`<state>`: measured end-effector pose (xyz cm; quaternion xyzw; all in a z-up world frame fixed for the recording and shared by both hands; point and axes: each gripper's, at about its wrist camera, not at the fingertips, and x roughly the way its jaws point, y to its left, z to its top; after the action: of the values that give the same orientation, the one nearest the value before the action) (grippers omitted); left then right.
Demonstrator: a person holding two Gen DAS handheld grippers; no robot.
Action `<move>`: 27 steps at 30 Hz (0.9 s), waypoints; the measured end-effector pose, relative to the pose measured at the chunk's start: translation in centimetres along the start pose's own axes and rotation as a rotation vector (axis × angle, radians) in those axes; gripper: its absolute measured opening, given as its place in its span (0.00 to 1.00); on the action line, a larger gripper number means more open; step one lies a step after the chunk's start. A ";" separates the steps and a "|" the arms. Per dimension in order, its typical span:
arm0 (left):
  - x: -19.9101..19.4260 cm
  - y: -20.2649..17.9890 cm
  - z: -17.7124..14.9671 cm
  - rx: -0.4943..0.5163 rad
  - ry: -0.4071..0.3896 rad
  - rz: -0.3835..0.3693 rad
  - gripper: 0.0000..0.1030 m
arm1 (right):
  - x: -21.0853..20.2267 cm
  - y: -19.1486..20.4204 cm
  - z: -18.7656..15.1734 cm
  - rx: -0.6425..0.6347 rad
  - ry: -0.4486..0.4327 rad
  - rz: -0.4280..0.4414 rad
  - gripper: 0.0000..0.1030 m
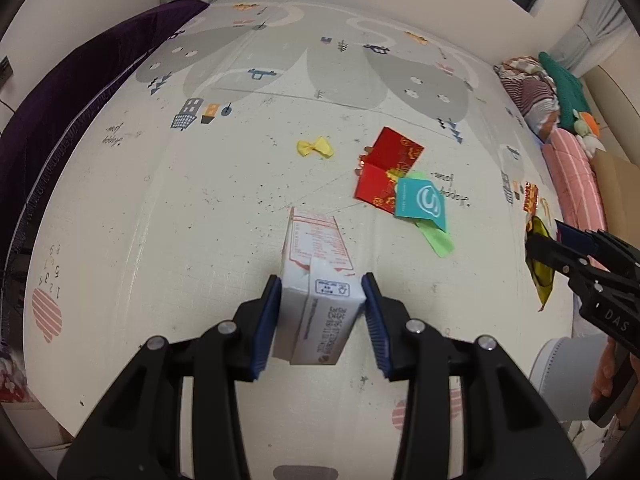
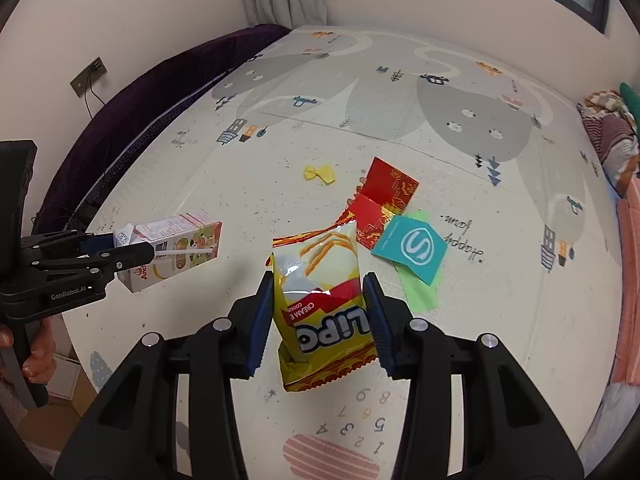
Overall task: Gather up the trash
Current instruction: 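Carry to the grey bin, right tool drops snack bag while left tool drops carton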
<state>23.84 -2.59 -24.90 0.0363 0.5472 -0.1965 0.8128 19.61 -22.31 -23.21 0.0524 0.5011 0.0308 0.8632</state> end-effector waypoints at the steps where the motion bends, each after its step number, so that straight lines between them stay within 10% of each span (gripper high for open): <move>1: -1.1 -0.7 -0.2 0.016 -0.006 -0.008 0.40 | -1.6 -0.2 -0.6 0.013 -0.007 -0.006 0.41; 12: -11.2 -12.2 -3.0 0.220 -0.078 -0.079 0.40 | -17.4 -5.3 -8.8 0.127 -0.081 -0.105 0.41; 27: -17.8 -38.8 -12.3 0.502 -0.141 -0.320 0.40 | -38.7 -22.1 -28.0 0.392 -0.181 -0.363 0.41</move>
<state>-6.64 -29.99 -7.67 0.1359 0.4227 -0.4532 0.7730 -23.85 -46.66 -6.32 0.1304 0.4197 -0.2268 0.8691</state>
